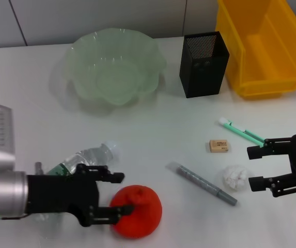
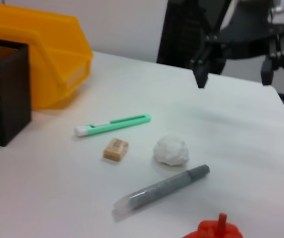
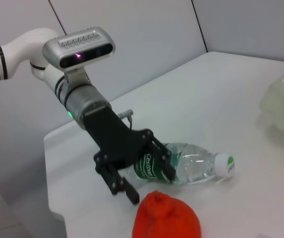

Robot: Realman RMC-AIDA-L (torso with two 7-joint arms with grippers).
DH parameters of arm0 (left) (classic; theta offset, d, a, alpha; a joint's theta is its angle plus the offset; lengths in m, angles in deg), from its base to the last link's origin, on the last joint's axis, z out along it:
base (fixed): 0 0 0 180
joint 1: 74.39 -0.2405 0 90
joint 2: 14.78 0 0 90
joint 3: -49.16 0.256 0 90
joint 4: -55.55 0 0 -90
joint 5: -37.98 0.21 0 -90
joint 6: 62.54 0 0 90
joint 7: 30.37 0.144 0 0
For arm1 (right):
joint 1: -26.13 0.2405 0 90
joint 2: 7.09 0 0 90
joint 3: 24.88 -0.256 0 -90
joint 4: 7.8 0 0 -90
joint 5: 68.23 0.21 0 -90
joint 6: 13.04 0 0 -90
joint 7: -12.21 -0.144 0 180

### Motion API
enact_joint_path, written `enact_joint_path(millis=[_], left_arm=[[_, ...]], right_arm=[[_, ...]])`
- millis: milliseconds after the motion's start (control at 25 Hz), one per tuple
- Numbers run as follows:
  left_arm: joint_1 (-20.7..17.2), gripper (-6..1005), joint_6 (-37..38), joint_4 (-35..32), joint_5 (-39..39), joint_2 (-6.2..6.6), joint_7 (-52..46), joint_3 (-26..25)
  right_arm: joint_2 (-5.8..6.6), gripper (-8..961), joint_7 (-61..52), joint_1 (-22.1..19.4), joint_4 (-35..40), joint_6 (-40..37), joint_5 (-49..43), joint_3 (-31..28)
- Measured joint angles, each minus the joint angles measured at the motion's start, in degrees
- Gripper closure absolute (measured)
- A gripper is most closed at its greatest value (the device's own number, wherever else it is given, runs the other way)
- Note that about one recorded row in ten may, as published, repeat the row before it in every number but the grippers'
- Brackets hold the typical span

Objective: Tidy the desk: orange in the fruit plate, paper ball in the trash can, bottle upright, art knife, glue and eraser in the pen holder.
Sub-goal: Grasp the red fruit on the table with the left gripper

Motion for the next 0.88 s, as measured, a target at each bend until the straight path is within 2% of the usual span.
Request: enact_joint_path(millis=[40,160,880], left_arm=[[0.04,389,-1.31,-0.13,-1.22,0.05,0.02,2.65],[0.25,393,-1.94,-0.32,-2.26,0.08,-0.29,5.11],[1.27,417,-4.68,0.05,-2.66,-0.06,0.35,10.88]], right_arm=[[-0.01,141,-0.13,0.06,0.08,0.14,0.02,0.02],[0.0,141,-0.49,0.33,0.21,0.14,0.04,0.25],[-0.22,141,-0.66,-0.03,-0.33,0.14,-0.23,0.57]])
